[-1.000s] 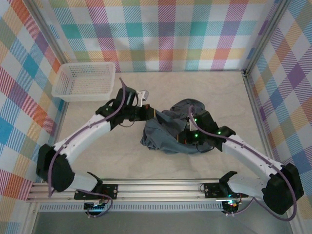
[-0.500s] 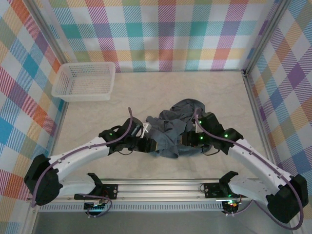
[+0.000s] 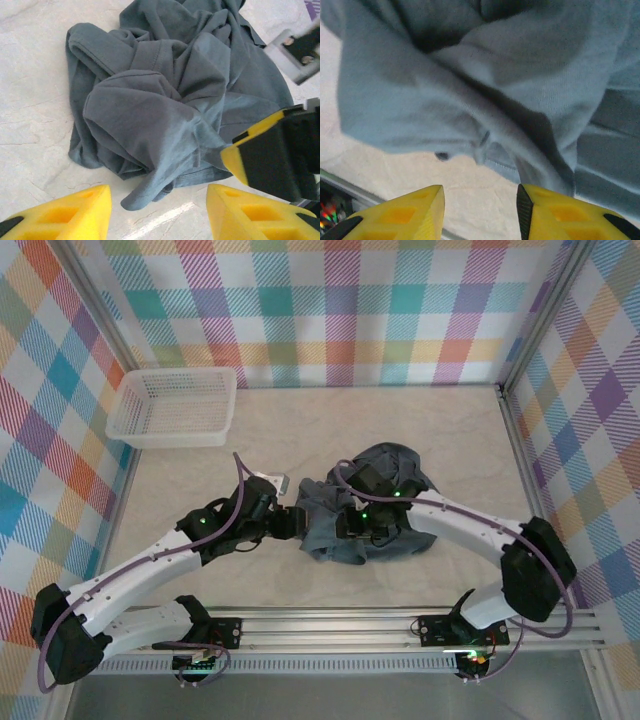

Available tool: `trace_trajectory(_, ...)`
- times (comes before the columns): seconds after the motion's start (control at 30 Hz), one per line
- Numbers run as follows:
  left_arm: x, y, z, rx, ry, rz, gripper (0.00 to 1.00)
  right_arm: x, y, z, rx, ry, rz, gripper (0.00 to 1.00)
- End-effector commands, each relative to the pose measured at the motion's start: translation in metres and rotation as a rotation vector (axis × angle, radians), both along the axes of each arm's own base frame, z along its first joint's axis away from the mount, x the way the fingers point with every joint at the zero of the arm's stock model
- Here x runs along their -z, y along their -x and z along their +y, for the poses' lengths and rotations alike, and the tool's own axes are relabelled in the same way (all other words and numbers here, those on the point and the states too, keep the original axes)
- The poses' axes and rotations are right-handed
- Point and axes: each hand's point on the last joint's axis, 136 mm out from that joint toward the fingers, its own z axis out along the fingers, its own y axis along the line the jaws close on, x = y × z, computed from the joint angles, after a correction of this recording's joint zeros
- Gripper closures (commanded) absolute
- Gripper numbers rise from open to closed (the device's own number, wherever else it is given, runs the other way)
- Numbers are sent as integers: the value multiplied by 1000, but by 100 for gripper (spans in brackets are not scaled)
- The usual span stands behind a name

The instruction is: Fold the inside-out t-shirt

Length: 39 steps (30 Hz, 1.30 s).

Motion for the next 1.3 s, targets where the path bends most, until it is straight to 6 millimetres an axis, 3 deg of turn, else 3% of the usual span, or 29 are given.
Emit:
trace_trajectory(0.0,6,-2,9,-36,-23,5,47,3,-7,22,13,-69,27,56)
trace_trajectory(0.17,8,-2,9,-44,-10,6,47,22,-6,27,17,-53,82,58)
trace_trajectory(0.27,10,-2,9,-42,-15,9,47,22,-7,32,8,-72,90,72)
trace_trajectory(0.33,10,-2,9,-44,-16,8,47,26,-7,34,8,-67,101,74)
trace_trajectory(0.57,7,-3,9,-48,-10,3,47,35,-10,35,12,-40,127,67)
trace_trajectory(0.7,7,-3,11,-53,-12,-1,47,26,-12,37,-3,-56,92,94)
trace_trajectory(0.77,5,-3,13,-61,-10,-7,47,8,-19,31,21,-68,25,100)
trace_trajectory(0.87,3,-1,15,-58,-3,-9,47,-46,-34,25,70,-149,-92,100)
trace_trajectory(0.97,4,4,6,7,21,-7,46,-124,-56,12,137,-254,-233,100)
trace_trajectory(1.07,13,9,-15,108,48,39,42,-202,-88,-26,278,-327,-422,100)
trace_trajectory(1.13,22,16,-34,194,68,106,36,-240,-105,-58,389,-361,-525,100)
trace_trajectory(1.27,56,12,-44,183,-9,217,11,-283,-121,-105,510,-373,-683,100)
